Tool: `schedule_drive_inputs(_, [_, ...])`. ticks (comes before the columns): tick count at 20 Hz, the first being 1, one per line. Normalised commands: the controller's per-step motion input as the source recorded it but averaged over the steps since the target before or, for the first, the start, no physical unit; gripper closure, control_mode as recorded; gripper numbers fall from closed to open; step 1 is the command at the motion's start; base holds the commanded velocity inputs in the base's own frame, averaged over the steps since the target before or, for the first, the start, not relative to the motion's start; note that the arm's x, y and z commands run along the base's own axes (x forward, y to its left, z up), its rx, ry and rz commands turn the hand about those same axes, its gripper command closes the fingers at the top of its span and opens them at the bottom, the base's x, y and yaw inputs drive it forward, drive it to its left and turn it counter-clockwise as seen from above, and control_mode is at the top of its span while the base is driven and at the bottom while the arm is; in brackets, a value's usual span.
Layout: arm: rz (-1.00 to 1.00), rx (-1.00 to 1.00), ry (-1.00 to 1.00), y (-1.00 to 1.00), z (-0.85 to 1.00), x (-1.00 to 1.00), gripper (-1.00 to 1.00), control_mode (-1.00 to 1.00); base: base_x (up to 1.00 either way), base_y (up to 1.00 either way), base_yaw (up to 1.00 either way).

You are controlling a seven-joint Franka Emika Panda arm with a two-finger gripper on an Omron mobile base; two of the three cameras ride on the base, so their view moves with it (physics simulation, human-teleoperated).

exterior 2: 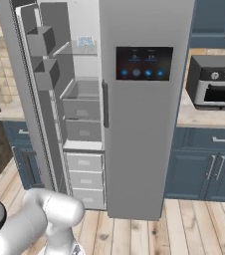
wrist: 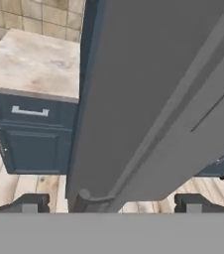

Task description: The ice cube tray has been filled with water. Take the tray and place it in the freezer to make ice. Close the freezer door after placing the tray.

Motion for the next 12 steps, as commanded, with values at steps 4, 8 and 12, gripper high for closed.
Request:
schedule_drive_inputs(4, [-0.2,-0.18,-0.02,-0.02,-0.26,0.9,-1.0,-1.0,0.0,0.0,0.0])
schedule_drive_inputs(8, [-0.22,-0.12,0.0,-0.08,-0.23,0.99,-1.0,-1.0,0.0,0.0,0.0])
schedule_drive_inputs(12, [-0.18,-0.12,0.0,-0.02,-0.17,0.86,-1.0,-1.0,0.0,0.0,0.0])
